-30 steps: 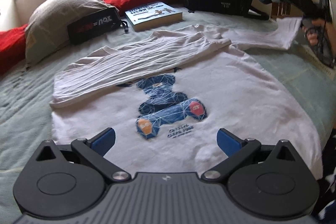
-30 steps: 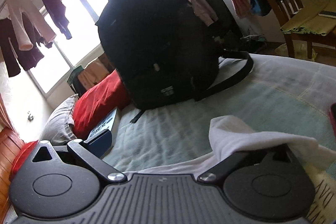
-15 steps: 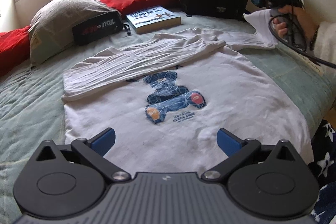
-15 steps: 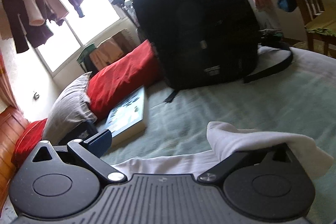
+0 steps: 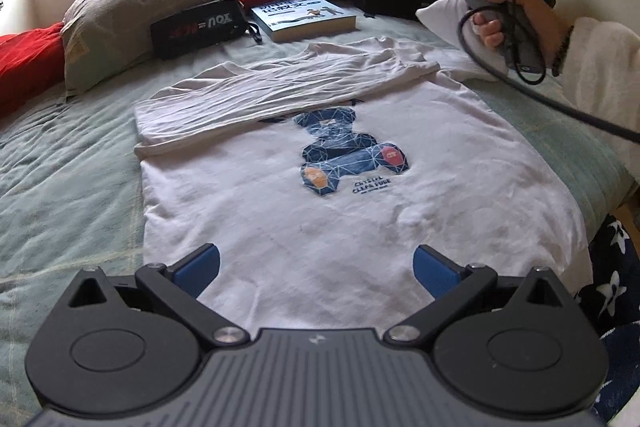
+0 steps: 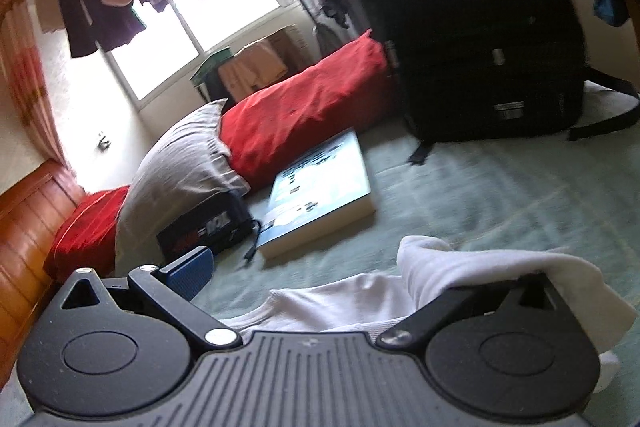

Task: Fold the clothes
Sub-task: 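Lift the sleeve with the right gripper and carry it across the body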

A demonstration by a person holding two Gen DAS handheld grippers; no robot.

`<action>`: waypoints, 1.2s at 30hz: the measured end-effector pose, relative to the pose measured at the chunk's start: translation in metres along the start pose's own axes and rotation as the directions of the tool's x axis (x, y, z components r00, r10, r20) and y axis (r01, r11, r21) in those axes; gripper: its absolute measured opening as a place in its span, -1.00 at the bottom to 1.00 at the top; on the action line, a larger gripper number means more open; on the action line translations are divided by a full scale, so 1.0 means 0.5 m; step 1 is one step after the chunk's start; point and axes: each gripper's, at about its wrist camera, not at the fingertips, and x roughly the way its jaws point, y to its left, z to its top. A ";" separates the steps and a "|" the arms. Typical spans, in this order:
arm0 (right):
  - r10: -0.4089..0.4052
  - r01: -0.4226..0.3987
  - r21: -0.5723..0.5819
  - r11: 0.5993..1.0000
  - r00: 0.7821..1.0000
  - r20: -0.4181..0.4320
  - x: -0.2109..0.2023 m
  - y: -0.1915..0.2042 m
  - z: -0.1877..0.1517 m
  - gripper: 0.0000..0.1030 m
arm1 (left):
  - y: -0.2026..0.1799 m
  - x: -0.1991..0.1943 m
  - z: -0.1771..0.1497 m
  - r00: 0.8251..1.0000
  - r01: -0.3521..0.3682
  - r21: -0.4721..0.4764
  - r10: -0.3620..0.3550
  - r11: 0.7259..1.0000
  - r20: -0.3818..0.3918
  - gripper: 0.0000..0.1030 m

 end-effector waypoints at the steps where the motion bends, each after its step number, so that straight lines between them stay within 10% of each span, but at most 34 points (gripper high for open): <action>1: 0.004 -0.004 -0.007 1.000 1.000 -0.003 0.004 0.011 -0.003 1.00 | 0.002 -0.003 -0.001 1.000 0.001 -0.002 -0.001 1.000 0.002 0.98; 36: 0.201 -0.214 -0.136 0.967 0.974 -0.102 0.126 0.309 -0.102 1.00 | 0.053 -0.051 -0.058 0.999 -0.040 -0.056 0.039 0.998 -0.019 0.98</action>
